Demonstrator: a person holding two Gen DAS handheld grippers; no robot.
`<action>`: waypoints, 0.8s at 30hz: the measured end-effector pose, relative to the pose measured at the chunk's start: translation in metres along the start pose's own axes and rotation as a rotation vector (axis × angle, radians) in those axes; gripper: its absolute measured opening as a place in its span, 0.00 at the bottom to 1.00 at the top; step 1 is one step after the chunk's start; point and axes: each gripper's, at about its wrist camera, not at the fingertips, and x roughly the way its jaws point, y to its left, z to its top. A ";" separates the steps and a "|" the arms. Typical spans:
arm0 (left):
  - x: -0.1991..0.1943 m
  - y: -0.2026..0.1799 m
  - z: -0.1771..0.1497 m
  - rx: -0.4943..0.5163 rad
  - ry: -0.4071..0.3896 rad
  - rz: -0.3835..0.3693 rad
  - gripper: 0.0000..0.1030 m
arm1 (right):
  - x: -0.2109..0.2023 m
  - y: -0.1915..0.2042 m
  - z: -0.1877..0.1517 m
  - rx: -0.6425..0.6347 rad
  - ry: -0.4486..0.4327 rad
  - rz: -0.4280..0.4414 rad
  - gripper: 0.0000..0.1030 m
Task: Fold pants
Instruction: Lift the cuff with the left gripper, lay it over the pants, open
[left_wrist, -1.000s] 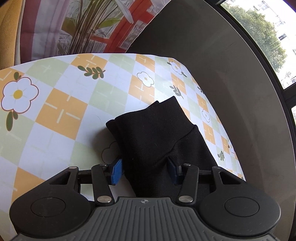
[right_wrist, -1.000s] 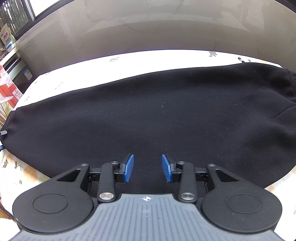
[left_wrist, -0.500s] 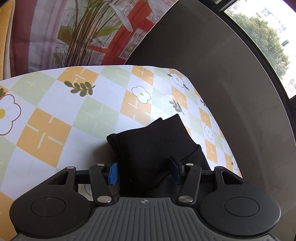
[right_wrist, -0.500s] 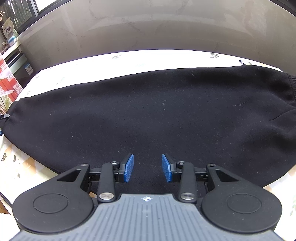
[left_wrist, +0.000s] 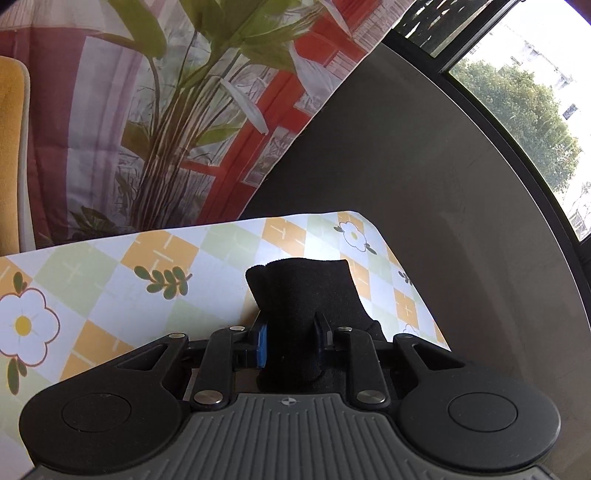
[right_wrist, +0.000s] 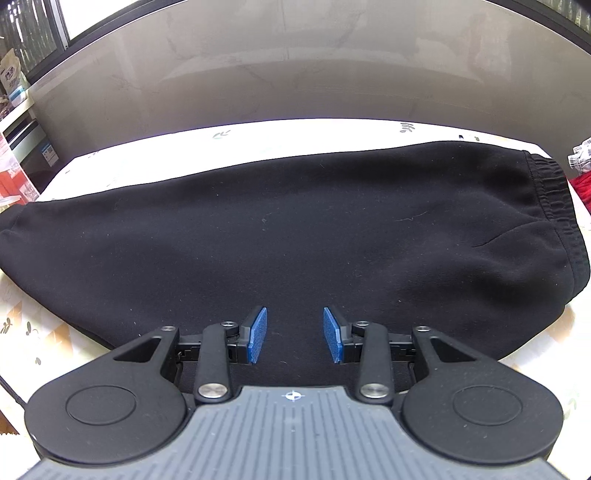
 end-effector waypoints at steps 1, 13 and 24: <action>-0.003 0.002 0.003 0.005 -0.014 0.016 0.23 | 0.004 0.005 -0.002 -0.016 0.018 0.018 0.36; -0.059 -0.045 -0.022 0.263 -0.099 -0.038 0.24 | 0.017 0.011 0.001 -0.031 0.045 0.065 0.38; -0.106 -0.159 -0.133 0.673 -0.080 -0.321 0.24 | 0.000 -0.040 0.018 0.109 -0.069 0.058 0.38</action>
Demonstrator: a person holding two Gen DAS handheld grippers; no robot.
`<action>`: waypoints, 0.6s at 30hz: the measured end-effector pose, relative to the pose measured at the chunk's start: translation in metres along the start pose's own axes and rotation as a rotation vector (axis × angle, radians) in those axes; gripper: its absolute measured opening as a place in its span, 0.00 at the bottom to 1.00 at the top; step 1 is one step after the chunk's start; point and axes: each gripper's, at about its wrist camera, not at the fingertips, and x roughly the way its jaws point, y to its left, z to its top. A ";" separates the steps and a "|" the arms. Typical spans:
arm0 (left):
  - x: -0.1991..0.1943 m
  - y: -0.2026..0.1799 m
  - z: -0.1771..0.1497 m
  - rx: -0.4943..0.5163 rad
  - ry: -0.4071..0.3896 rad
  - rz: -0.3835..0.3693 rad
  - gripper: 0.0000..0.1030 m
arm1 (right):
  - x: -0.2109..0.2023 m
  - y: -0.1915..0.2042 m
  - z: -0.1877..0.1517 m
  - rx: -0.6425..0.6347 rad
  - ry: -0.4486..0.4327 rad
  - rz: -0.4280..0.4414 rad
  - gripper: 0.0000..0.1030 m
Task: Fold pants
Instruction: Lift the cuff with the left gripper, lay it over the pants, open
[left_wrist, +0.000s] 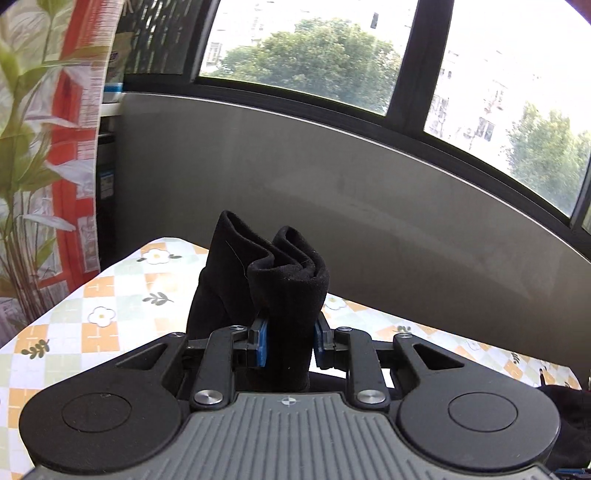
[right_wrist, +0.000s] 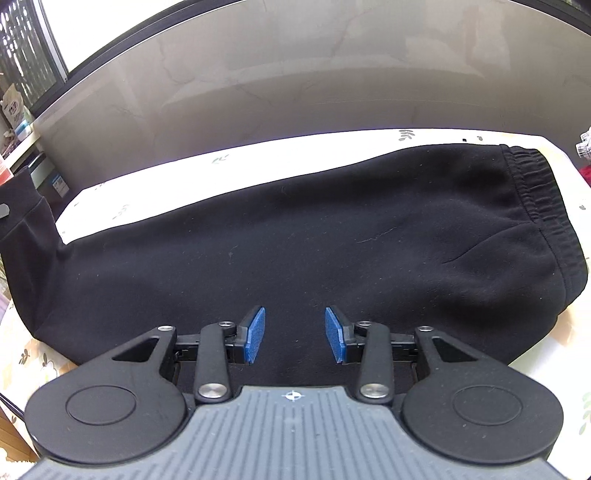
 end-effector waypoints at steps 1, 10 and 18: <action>0.002 -0.012 -0.005 0.020 0.009 -0.016 0.24 | 0.000 -0.005 0.000 0.007 0.000 0.000 0.38; 0.020 -0.117 -0.091 0.366 0.157 -0.216 0.24 | 0.003 -0.032 -0.006 0.064 0.025 0.009 0.39; 0.032 -0.141 -0.140 0.566 0.268 -0.303 0.31 | 0.008 -0.033 0.004 0.054 0.040 0.032 0.39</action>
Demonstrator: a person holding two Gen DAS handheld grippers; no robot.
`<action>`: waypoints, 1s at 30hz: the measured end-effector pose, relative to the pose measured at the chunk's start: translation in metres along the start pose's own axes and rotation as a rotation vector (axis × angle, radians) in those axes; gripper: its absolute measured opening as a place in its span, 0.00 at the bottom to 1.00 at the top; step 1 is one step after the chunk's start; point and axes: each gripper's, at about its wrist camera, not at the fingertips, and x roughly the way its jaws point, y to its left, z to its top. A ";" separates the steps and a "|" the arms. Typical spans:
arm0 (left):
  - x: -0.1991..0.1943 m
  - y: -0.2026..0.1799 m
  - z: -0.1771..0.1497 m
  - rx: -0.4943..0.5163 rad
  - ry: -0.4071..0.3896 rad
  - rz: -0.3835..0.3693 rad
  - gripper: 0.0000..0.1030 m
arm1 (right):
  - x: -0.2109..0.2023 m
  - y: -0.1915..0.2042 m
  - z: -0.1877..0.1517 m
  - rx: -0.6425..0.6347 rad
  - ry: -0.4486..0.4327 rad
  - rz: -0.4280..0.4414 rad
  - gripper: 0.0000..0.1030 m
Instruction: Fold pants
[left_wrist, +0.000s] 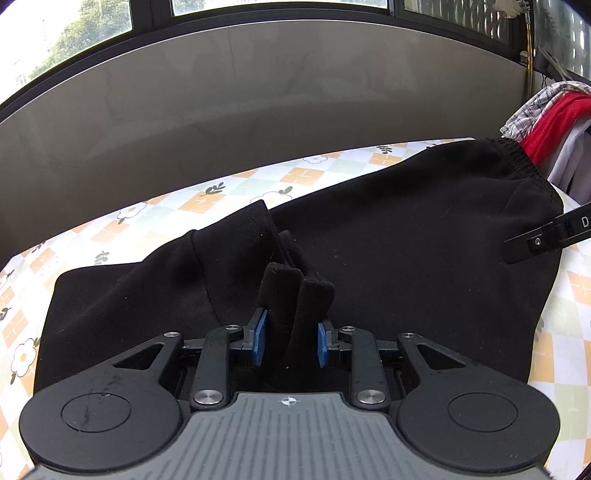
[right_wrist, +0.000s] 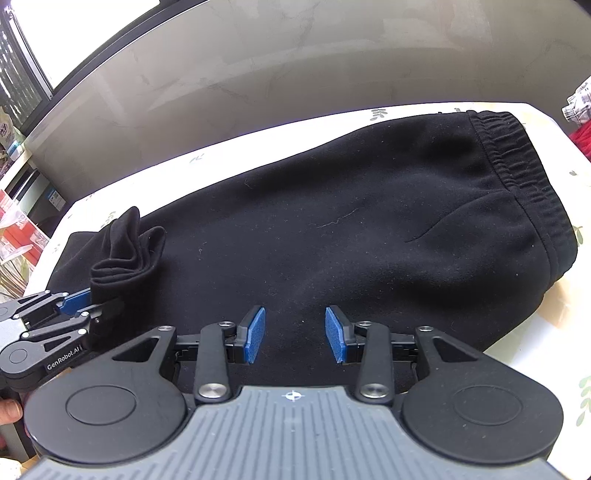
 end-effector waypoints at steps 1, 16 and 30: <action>-0.001 0.009 0.002 -0.022 0.009 -0.043 0.39 | 0.002 0.001 0.002 -0.005 0.004 0.006 0.39; -0.057 0.143 -0.014 -0.547 -0.011 0.124 0.43 | 0.051 0.111 0.023 -0.221 0.050 0.213 0.39; -0.062 0.165 -0.027 -0.539 0.054 0.214 0.43 | 0.059 0.131 0.021 -0.222 0.070 0.199 0.04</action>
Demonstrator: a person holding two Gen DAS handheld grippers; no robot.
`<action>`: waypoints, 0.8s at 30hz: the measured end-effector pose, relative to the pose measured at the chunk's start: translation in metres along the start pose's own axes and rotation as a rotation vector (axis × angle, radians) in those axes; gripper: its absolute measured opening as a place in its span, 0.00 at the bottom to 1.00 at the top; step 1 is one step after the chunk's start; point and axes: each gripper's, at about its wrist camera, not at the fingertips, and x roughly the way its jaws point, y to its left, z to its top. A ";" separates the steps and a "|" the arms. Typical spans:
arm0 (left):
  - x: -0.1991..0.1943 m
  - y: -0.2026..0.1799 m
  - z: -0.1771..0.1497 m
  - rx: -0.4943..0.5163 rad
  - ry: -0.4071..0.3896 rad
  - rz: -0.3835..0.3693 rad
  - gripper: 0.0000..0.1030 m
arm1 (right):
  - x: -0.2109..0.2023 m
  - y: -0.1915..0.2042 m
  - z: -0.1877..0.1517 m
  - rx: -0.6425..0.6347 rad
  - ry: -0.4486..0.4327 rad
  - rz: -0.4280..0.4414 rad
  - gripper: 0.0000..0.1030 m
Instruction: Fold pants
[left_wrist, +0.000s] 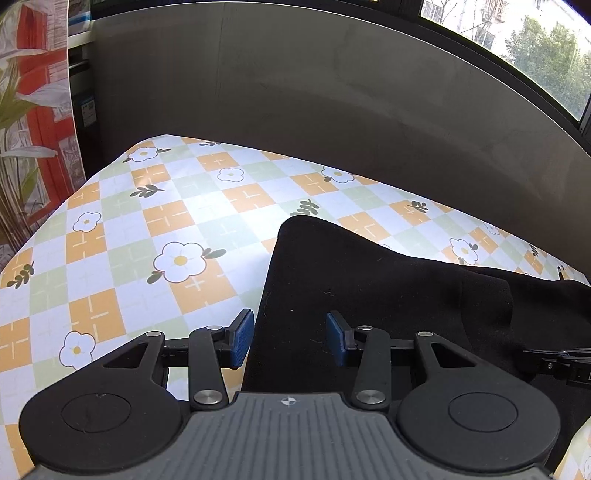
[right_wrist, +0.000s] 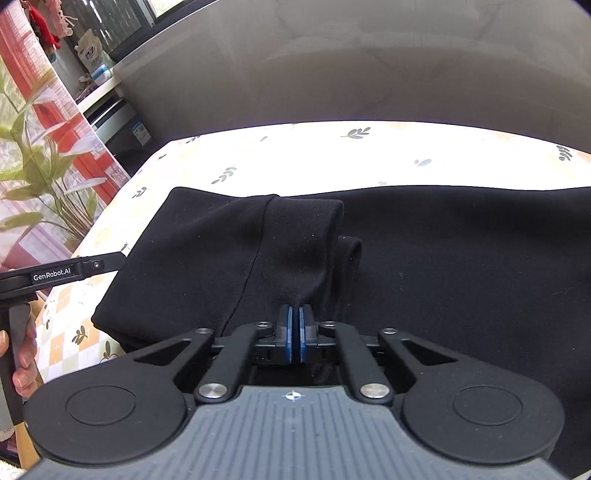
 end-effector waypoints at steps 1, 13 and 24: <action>0.000 -0.003 0.000 0.009 0.001 -0.010 0.43 | -0.004 -0.005 -0.002 0.026 -0.006 -0.004 0.04; 0.038 -0.075 -0.028 0.241 0.094 -0.106 0.44 | -0.032 -0.048 -0.025 0.215 -0.112 0.025 0.24; 0.027 -0.137 -0.040 0.296 0.033 -0.193 0.44 | -0.132 -0.154 -0.111 0.531 -0.340 -0.201 0.44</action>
